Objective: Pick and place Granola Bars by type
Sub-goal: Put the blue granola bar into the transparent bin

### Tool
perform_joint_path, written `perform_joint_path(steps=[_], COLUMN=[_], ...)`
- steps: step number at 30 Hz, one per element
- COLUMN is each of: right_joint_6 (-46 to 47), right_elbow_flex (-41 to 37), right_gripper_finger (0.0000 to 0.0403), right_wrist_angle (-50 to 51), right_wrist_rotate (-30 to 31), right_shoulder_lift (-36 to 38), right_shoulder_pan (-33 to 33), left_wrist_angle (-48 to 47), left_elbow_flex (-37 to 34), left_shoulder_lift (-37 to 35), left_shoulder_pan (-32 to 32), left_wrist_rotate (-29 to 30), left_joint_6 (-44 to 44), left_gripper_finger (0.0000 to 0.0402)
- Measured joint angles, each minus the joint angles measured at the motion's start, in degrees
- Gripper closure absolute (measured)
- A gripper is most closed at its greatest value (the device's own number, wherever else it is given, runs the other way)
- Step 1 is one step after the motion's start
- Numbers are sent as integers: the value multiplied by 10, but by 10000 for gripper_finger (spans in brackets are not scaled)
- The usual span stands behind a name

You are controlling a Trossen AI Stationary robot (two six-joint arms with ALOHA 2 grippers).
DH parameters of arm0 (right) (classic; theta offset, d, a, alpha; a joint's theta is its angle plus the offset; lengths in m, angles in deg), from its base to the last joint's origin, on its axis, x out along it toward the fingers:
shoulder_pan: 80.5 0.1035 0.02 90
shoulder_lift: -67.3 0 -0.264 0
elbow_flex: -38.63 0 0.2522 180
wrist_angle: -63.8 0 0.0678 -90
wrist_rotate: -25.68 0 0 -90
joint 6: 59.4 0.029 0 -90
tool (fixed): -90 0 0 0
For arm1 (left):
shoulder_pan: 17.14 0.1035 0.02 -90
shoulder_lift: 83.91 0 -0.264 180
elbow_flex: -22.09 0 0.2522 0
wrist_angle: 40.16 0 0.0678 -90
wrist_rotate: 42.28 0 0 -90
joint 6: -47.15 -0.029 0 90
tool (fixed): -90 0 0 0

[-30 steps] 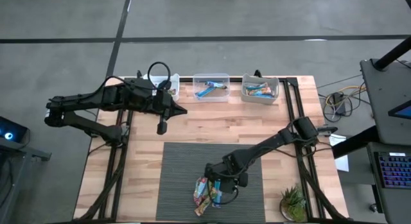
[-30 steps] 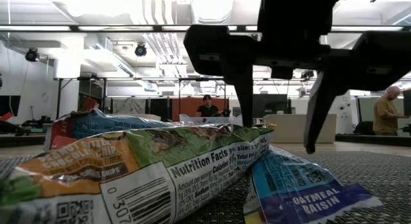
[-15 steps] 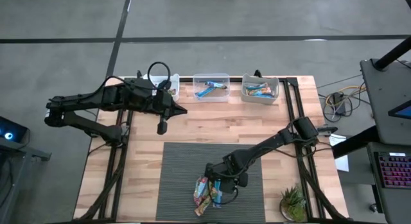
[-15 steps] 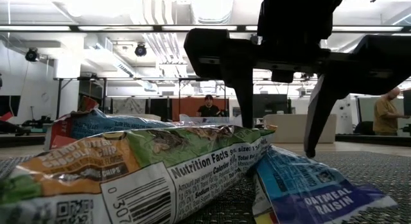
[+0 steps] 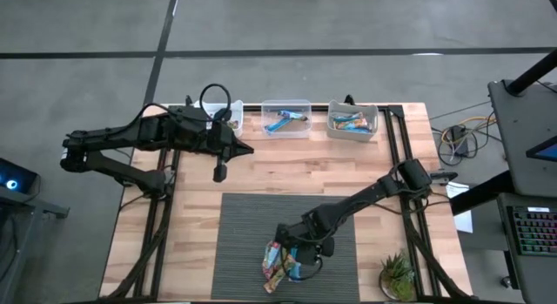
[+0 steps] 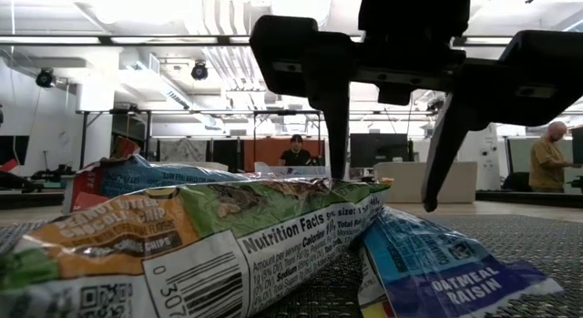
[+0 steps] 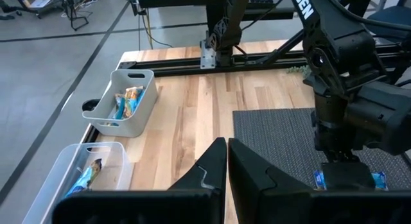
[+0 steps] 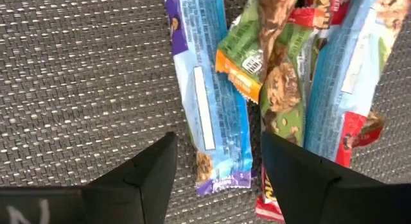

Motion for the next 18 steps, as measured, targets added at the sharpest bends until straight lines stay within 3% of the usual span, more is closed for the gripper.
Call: perform_joint_path(steps=[18], right_joint_6=[11], right_elbow_flex=[2], right_gripper_finger=[188], right_wrist_angle=[-9], right_wrist_rotate=[3], right_shoulder_lift=[-27], right_shoulder_pan=[1], left_wrist_angle=[0], left_elbow_flex=[0], left_shoulder_lift=[0], left_shoulder_pan=[0], left_wrist_rotate=[0], left_joint_6=[0], left_gripper_finger=[401])
